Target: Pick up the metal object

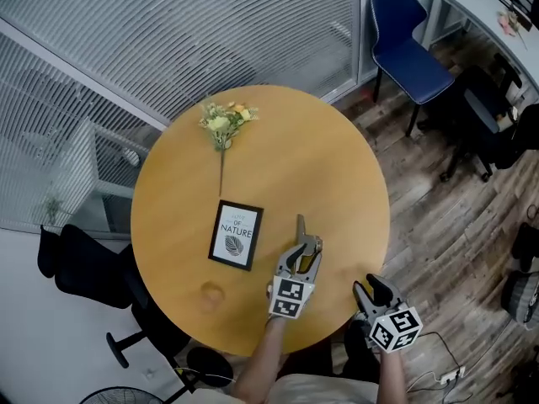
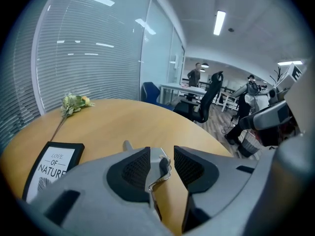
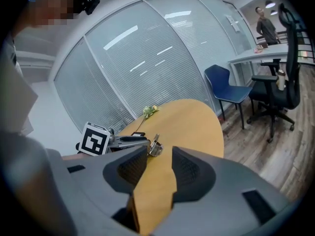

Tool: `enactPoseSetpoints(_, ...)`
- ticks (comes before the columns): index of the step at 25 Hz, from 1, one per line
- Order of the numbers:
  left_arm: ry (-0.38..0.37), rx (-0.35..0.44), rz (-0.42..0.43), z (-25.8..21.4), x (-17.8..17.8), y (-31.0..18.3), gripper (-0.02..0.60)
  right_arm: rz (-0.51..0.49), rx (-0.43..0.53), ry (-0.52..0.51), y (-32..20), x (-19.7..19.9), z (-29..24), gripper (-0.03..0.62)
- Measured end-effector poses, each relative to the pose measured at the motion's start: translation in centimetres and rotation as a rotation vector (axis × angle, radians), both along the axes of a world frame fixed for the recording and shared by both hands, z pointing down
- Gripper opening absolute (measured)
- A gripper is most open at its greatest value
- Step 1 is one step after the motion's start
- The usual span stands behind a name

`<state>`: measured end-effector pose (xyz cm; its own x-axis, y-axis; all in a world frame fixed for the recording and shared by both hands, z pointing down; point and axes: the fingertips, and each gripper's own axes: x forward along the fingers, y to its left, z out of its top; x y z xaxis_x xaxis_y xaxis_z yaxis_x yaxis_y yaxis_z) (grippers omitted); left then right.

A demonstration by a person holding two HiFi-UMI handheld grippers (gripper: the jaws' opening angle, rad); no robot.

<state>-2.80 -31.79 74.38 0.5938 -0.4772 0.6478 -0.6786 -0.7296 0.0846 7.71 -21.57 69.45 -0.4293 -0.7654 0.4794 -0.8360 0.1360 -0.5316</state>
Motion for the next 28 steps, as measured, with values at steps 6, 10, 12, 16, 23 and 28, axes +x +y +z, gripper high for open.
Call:
enactPoseSetpoints(6,-0.092,0.035,0.036,2.4,0.8,0.0,0.158,0.064,-0.02,-0.022,1.0,1.1,1.9,0.153)
enactPoseSetpoints(10,-0.166,0.112,0.012,2.9,0.8,-0.3,0.163,0.086,-0.026,-0.012,1.6,2.0,2.5,0.153)
enactPoseSetpoints(12,-0.218,0.162,0.008,3.1,1.3,-0.2,0.163,0.093,-0.027,-0.01,1.9,2.6,2.5,0.153)
enactPoseSetpoints(16,-0.279,0.236,-0.031,3.0,1.3,-0.6,0.145,0.098,-0.029,-0.006,2.3,3.0,2.3,0.153)
enactPoseSetpoints(23,-0.293,0.252,-0.058,3.0,1.0,-1.3,0.118,0.119,-0.03,-0.018,2.5,3.6,1.9,0.15)
enactPoseSetpoints(28,-0.283,0.24,-0.084,2.1,0.2,-1.1,0.098,0.123,-0.016,-0.028,2.9,3.9,1.0,0.149)
